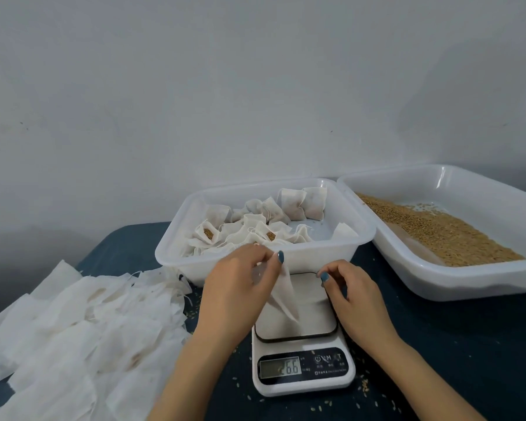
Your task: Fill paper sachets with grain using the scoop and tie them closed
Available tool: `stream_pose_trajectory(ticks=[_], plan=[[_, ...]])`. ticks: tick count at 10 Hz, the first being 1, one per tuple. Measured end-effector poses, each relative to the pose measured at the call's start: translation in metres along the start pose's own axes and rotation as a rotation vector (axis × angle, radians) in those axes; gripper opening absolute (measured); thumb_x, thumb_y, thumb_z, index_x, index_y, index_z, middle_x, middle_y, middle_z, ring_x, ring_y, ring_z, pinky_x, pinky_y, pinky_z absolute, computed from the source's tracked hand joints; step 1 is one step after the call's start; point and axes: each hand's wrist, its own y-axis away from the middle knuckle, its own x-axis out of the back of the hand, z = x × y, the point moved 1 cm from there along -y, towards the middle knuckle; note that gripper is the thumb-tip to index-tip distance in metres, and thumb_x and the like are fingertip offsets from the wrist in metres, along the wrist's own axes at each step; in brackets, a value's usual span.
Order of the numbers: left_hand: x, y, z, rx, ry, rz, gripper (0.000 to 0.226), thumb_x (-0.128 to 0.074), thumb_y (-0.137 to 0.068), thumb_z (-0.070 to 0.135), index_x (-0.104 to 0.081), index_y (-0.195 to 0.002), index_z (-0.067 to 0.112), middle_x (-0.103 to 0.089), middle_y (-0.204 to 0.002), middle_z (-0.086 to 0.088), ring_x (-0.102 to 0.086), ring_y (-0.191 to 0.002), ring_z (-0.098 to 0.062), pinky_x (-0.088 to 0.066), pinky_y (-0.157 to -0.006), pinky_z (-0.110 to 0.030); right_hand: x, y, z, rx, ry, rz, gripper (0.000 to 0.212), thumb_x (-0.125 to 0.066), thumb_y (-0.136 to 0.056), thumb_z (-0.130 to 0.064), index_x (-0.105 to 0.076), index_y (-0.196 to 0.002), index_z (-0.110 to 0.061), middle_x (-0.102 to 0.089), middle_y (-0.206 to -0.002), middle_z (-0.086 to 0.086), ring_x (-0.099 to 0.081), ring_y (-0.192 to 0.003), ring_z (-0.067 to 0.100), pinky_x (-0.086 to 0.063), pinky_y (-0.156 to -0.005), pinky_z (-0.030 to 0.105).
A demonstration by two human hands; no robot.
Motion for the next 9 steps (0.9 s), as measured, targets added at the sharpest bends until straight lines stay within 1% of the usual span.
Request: stream_pose_trajectory(ticks=[1, 2, 3, 4, 5, 6, 7, 8, 9], plan=[[0.012, -0.019, 0.005, 0.016, 0.043, 0.044, 0.028, -0.055, -0.096, 0.03, -0.057, -0.069, 0.032, -0.058, -0.065, 0.017, -0.052, -0.067, 0.0, -0.035, -0.059, -0.012, 0.001, 0.0, -0.002, -0.001, -0.008, -0.002, 0.013, -0.058, -0.095, -0.021, -0.059, -0.091, -0.034, -0.06, -0.085, -0.013, -0.052, -0.084, 0.003, -0.037, -0.066, 0.018], [0.019, -0.048, 0.002, 0.11, 0.129, 0.078, 0.031, -0.056, -0.099, 0.028, -0.057, -0.068, 0.028, -0.058, -0.058, 0.018, -0.053, -0.05, 0.001, -0.037, -0.051, -0.009, 0.003, 0.001, -0.005, -0.011, -0.026, 0.006, 0.012, -0.058, -0.094, -0.024, -0.057, -0.091, -0.036, -0.059, -0.086, -0.014, -0.052, -0.084, 0.002, -0.037, -0.066, 0.016], [0.019, -0.08, -0.01, 0.204, 0.238, 0.127, 0.024, -0.056, -0.101, 0.028, -0.066, -0.081, 0.018, -0.066, -0.073, 0.012, -0.065, -0.051, -0.003, -0.036, -0.045, -0.007, 0.004, 0.002, -0.006, -0.028, -0.039, 0.012, 0.017, -0.061, -0.092, -0.024, -0.053, -0.09, -0.039, -0.057, -0.088, -0.014, -0.051, -0.087, -0.002, -0.038, -0.067, 0.014], [0.015, -0.103, -0.025, 0.232, 0.292, 0.22, 0.02, -0.056, -0.101, 0.024, -0.068, -0.088, 0.015, -0.067, -0.08, 0.011, -0.07, -0.063, -0.005, -0.041, -0.048, -0.007, 0.005, 0.002, -0.007, -0.034, -0.042, 0.01, 0.021, -0.062, -0.09, -0.023, -0.051, -0.089, -0.041, -0.057, -0.089, -0.014, -0.051, -0.087, -0.003, -0.041, -0.067, 0.016], [0.005, -0.115, -0.044, 0.27, 0.162, 0.245, 0.02, -0.055, -0.099, 0.022, -0.071, -0.091, 0.014, -0.068, -0.08, 0.01, -0.068, -0.073, -0.011, -0.045, -0.061, -0.017, 0.006, 0.003, -0.009, -0.01, -0.032, 0.012, 0.02, -0.062, -0.09, -0.024, -0.051, -0.089, -0.041, -0.056, -0.088, -0.016, -0.052, -0.088, -0.002, -0.041, -0.068, 0.016], [-0.008, -0.115, -0.066, 0.341, -0.046, 0.083, 0.027, -0.054, -0.098, 0.021, -0.071, -0.085, 0.004, -0.066, -0.076, -0.004, -0.057, -0.07, -0.02, -0.038, -0.061, -0.027, 0.006, 0.005, -0.011, 0.03, -0.006, 0.019, 0.022, -0.062, -0.089, -0.023, -0.051, -0.089, -0.041, -0.055, -0.087, -0.018, -0.052, -0.088, -0.001, -0.042, -0.068, 0.016], [-0.017, -0.1, -0.075, 0.371, -0.297, -0.171, 0.031, -0.049, -0.099, 0.033, -0.071, -0.09, 0.013, -0.061, -0.072, 0.0, -0.054, -0.072, -0.019, -0.035, -0.056, -0.028, 0.011, 0.004, -0.011, 0.056, 0.005, 0.05, 0.022, -0.062, -0.089, -0.024, -0.05, -0.088, -0.042, -0.054, -0.087, -0.019, -0.053, -0.089, -0.001, -0.041, -0.067, 0.015], [-0.009, -0.084, -0.068, 0.306, -0.303, 0.014, 0.03, -0.043, -0.102, 0.038, -0.067, -0.102, 0.019, -0.067, -0.095, 0.006, -0.06, -0.094, -0.021, -0.045, -0.07, -0.033, 0.018, 0.0, -0.014, 0.095, 0.024, 0.076, 0.026, -0.063, -0.09, -0.022, -0.049, -0.09, -0.044, -0.054, -0.09, -0.019, -0.053, -0.091, -0.002, -0.041, -0.069, 0.014], [-0.003, -0.054, -0.055, 0.252, -0.171, 0.243, 0.022, -0.044, -0.101, 0.034, -0.062, -0.105, 0.023, -0.065, -0.102, 0.011, -0.057, -0.098, -0.013, -0.045, -0.074, -0.034, 0.04, -0.004, -0.023, 0.149, -0.083, 0.2, 0.022, -0.062, -0.09, -0.026, -0.051, -0.095, -0.045, -0.057, -0.093, -0.019, -0.056, -0.092, -0.001, -0.047, -0.073, 0.018]])
